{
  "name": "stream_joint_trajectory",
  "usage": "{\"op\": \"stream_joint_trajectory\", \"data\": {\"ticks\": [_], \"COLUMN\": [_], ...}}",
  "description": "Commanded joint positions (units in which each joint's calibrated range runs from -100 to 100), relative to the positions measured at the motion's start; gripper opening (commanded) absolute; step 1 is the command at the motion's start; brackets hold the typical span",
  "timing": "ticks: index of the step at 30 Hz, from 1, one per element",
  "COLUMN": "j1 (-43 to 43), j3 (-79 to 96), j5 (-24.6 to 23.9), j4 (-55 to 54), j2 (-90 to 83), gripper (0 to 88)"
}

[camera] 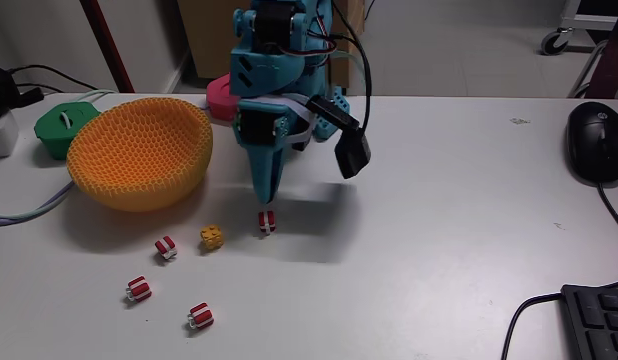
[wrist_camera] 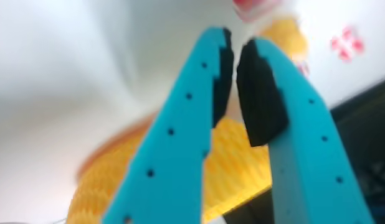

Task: Place cube pieces into the yellow basket

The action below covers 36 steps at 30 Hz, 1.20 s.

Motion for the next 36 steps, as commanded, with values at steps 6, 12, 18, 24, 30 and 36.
{"op": "stream_joint_trajectory", "data": {"ticks": [6, 12, 18, 24, 30, 36], "j1": [0.6, -2.0, -1.7, -1.7, -1.4, 0.4], "j3": [-14.3, -16.0, -16.4, -17.2, -19.1, -19.3], "j5": [-1.1, 0.0, 2.4, 4.2, 4.6, 6.0], "j4": [3.7, 3.3, 0.4, -2.8, -3.8, -6.1], "j2": [8.3, 12.5, 19.5, 27.8, 34.1, 39.1], "gripper": [3.3, 14.1, 22.4, 23.4, 23.8, 23.2]}}
